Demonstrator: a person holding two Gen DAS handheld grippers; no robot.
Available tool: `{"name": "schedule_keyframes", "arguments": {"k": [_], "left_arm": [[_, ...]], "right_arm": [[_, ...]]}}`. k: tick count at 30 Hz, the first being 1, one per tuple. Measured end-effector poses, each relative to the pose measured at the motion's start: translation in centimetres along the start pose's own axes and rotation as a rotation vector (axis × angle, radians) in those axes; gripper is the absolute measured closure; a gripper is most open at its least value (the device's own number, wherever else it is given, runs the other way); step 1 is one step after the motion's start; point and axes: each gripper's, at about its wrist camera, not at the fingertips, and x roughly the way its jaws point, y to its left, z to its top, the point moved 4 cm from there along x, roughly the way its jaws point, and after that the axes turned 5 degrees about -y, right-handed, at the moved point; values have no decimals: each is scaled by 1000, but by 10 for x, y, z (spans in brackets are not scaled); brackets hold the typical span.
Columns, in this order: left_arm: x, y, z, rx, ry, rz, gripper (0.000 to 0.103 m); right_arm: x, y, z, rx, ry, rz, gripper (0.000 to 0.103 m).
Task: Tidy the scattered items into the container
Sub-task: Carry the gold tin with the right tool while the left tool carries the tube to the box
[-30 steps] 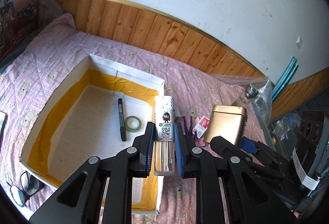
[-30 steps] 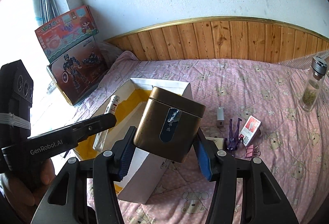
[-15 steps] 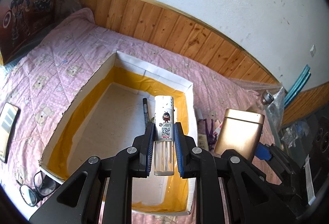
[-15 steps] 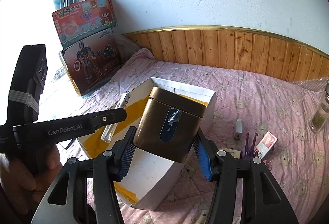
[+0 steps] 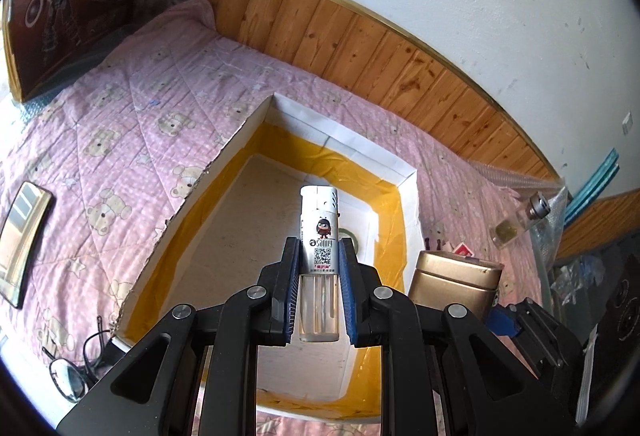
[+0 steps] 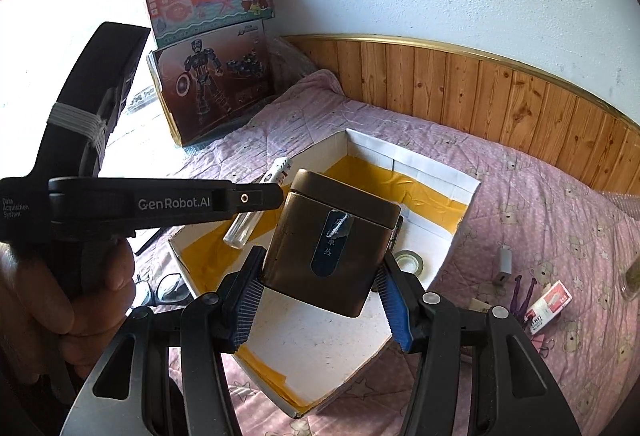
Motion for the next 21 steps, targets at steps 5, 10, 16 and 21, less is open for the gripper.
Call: {"name": "schedule_keyframes", "arguments": {"k": [5,10,16,21], "left_arm": [[1,11,9,-20,14,-18,84],[16,12,16,4,38,-3,84],[42,5,24,34,80,12,84],[63,3,33,55,108,33,84]], "right_arm": [[15,7,-1,-37,52,24,48],[31,11,-2,-38,116,62,48],[50,10,-3,-30,202,97,48],[67,11,-1,-59,277,99,48]]}}
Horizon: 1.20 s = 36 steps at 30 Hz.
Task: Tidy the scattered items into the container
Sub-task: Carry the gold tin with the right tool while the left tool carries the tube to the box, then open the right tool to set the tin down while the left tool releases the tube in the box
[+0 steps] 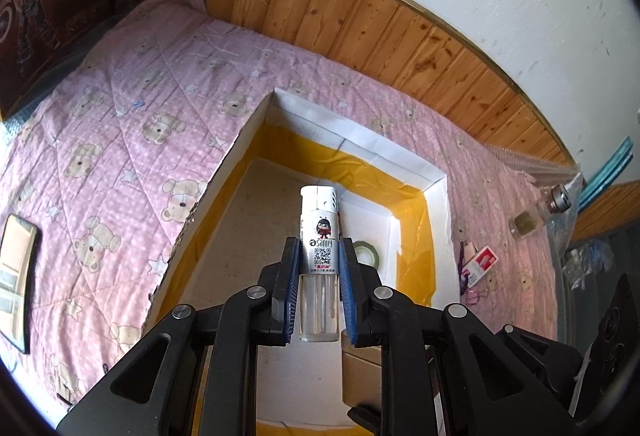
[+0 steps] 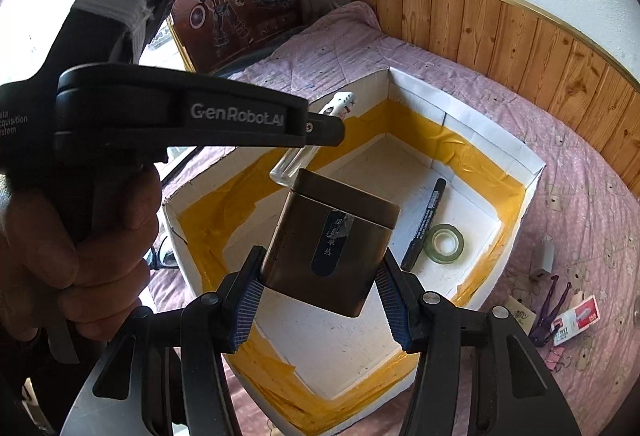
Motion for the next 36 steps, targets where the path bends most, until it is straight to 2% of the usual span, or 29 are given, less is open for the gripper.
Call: {"name": "schedule_keyframes", "arguments": {"k": [8,13,22,25,30,33,36], "left_arm": [[29,7,8,31,63,36,84],[33,13,6,27,81,44,84],[30,29,2,-38,108,9,84],[30,33,-1,-55,122,-2,84],[35,32,-13,-48,169,-15,83],[38,35,-17,-56,192,-13,83],[40,36,-19,-52,201,-9,83]], "right_arm": [[29,-8,11,-74,123,-50,48],[45,-23,21,-78,176,-89,48],[83,-57,43,-71,256,-181,47],[92,-71,51,8,263,-163,47],[107,-90,61,308,244,-11,47],[114,-95,67,408,231,19,47],[121,-93,68,454,225,17,47]]}}
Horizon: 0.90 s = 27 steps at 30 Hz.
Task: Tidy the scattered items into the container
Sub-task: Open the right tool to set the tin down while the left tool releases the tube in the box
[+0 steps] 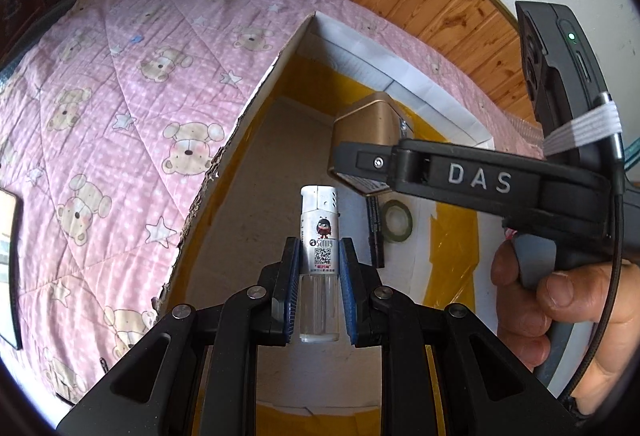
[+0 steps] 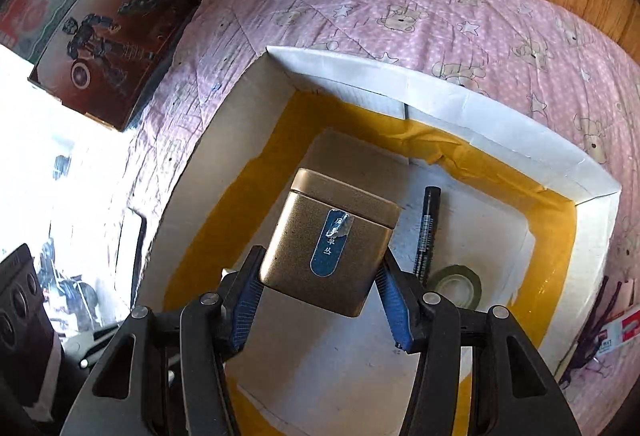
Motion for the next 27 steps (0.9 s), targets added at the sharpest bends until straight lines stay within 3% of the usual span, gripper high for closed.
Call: {"name": "schedule_keyframes", "arguments": {"k": [5,8,10,20,27], "left_arm": [[3,1,-2,0,21,9,83],[2,2,-2,-6,17,22,73],[0,3,-2,-8,13,23,72],[-14,0,6,-24,-41,47,69],[-25,-17,4,15,-86,81,69]], "right_arm": [[12,0,9,45,-4,-28,47],[15,-7,12,76,-15,-42,46],[15,-12,15,91,-25,-45,40],[-15,-11,8,98,-44,13,38],[-55,0,-7,13,-96,58,38]]}}
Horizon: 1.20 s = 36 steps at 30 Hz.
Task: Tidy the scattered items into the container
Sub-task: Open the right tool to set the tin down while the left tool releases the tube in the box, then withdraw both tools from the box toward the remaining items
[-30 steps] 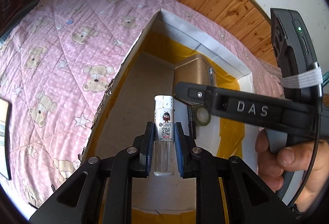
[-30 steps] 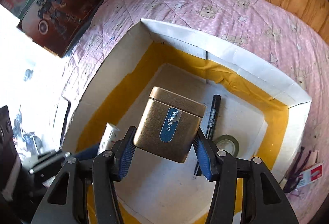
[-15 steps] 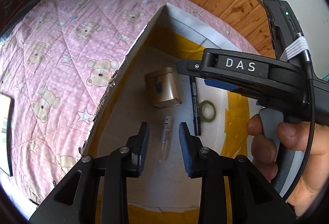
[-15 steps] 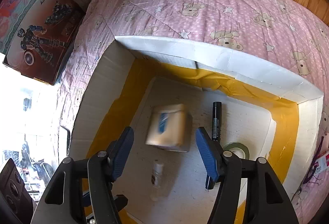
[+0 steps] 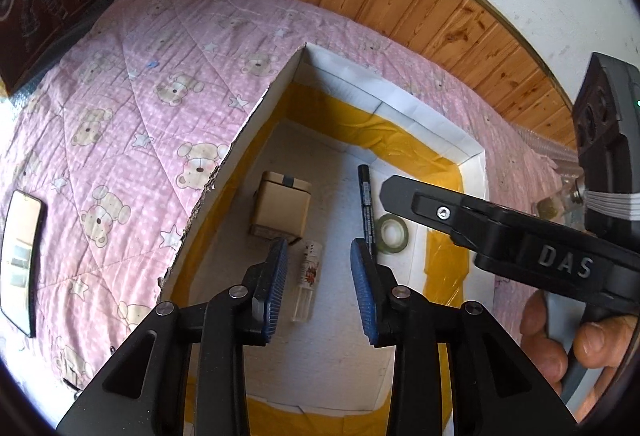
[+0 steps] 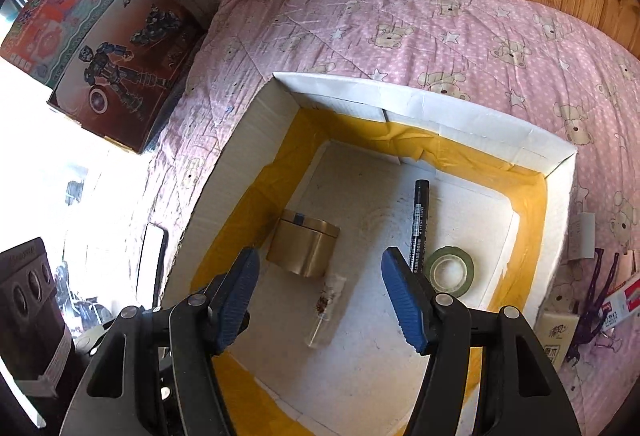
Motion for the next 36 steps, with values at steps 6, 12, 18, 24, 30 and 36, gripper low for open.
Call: {"name": "schedule_keyframes", "arguments": {"k": [6,12,18,24,30,36], "left_arm": [[-31,-20,1,50,-116,51,69],[-55,-41,-5,107,-203,87,66],[-70,-61,-20,137,-254,86,63],[-80,-80,-33,143,-294,49,61],[-79,-111,-46,184,-303,10,61],[-73,-168,-72,317,-279,-114,61]], "right_arm": [[-59,8,-15,-76,-138,65,38],[-115,12,-44,-147,-279,128,38],[-150,11,-75,-174,-364,207,38],[-185,-11,-106,-183,-481,238,38],[-209,-42,-122,-110,-533,260,38],[-215,-94,-128,10,-539,163,38]]}}
